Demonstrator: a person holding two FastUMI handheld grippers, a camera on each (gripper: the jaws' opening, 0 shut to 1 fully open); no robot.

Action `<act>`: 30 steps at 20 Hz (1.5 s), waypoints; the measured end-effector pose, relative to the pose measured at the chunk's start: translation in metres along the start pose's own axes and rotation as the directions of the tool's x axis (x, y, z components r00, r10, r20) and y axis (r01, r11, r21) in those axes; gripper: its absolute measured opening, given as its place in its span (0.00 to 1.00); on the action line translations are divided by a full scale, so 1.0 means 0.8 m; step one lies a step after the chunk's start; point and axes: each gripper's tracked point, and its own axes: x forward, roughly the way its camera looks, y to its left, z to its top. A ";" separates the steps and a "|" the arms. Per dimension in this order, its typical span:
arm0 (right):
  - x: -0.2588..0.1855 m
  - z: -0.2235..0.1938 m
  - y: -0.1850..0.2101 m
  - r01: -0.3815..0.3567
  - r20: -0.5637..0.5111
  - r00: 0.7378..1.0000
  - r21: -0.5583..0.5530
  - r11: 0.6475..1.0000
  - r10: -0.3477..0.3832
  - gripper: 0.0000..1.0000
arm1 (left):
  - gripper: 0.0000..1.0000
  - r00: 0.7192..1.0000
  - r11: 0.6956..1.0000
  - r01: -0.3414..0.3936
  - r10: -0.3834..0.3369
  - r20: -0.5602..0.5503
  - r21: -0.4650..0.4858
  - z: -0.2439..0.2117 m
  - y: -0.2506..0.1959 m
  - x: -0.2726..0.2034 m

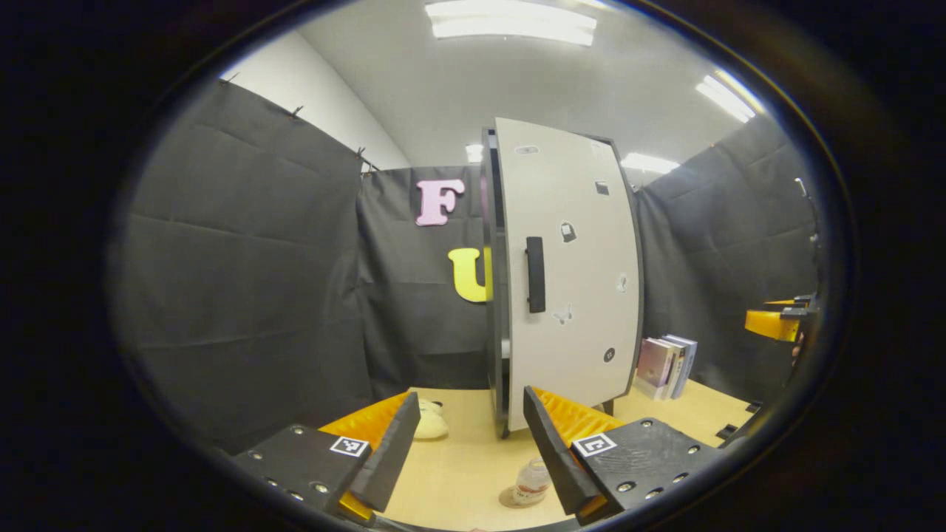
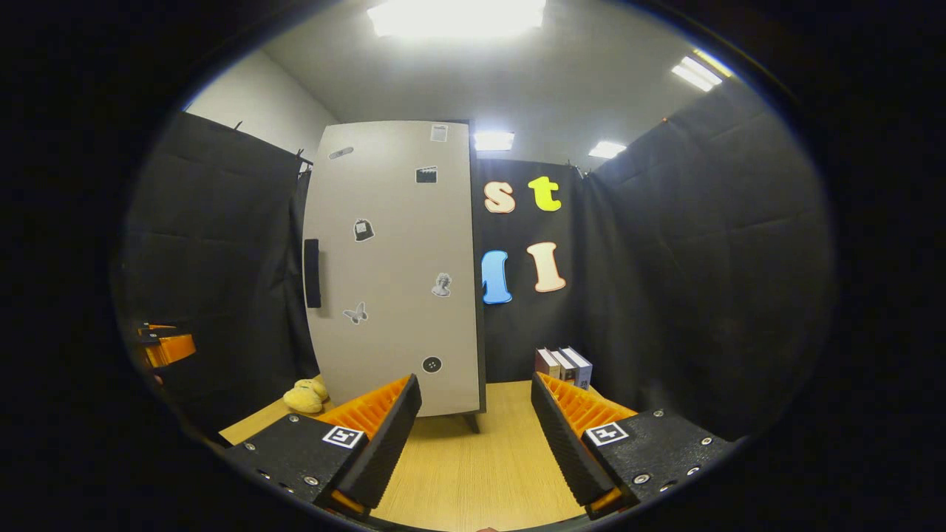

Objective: Open the cabinet door with the right hand, grasp the bottle in the cabinet with the left hand and place it on the coaster, then close the cabinet door with the right hand.

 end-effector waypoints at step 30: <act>0.008 0.007 0.005 -0.007 0.030 1.000 0.018 1.000 0.006 0.93 | 0.84 1.000 1.000 0.006 -0.006 0.019 0.015 0.006 -0.004 0.012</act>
